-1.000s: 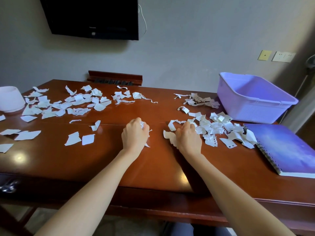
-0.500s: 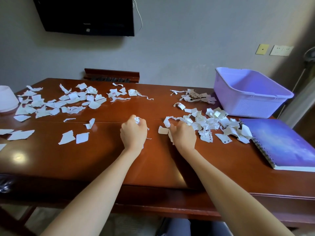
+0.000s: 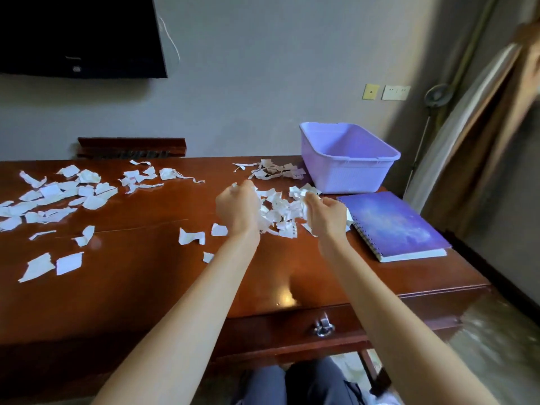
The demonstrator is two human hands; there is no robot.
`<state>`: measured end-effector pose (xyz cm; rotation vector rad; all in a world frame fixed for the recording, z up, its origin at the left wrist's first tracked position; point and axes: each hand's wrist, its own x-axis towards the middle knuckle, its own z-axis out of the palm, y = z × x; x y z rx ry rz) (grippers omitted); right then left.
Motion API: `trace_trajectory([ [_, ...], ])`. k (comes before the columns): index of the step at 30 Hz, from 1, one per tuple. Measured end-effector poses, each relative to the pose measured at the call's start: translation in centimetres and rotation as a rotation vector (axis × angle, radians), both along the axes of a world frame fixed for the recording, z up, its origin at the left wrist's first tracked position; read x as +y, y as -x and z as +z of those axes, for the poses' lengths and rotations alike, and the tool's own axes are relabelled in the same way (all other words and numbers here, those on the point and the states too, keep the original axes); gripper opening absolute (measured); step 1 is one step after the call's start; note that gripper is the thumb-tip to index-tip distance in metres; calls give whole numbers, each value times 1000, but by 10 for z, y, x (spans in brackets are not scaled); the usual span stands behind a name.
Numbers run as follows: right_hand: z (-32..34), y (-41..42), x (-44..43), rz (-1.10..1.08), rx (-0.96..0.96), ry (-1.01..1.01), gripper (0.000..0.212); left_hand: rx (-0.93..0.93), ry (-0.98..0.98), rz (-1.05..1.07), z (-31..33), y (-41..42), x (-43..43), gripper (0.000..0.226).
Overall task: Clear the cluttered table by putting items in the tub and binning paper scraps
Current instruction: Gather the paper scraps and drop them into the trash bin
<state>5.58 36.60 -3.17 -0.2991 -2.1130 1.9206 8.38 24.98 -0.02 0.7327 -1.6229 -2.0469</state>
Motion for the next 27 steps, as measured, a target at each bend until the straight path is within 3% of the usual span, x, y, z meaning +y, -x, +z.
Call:
trace_trajectory([
  [4, -6, -48, 59, -108, 17, 65, 42, -146, -103, -277, -20, -17, 57, 30],
  [9, -41, -123, 141, -309, -17, 201, 42, -189, -276, -562, -36, -101, 178, 38],
  [12, -75, -167, 185, -434, -98, 250, 41, -255, -214, -647, -78, -116, 222, 49],
  [14, -102, -190, 210, -495, -165, 245, 45, -327, -213, -671, -103, -130, 248, 43],
  [17, -151, -210, 239, -540, -307, 238, 43, -501, -200, -672, -138, -148, 281, 4],
  [19, -186, -215, 253, -560, -412, 261, 40, -617, -193, -676, -165, -150, 295, 17],
  [21, -220, -218, 264, -551, -513, 296, 41, -717, -188, -665, -189, -149, 306, 8],
  [27, -310, -219, 285, -546, -870, 324, 45, -940, -72, -599, -268, -134, 330, 16],
])
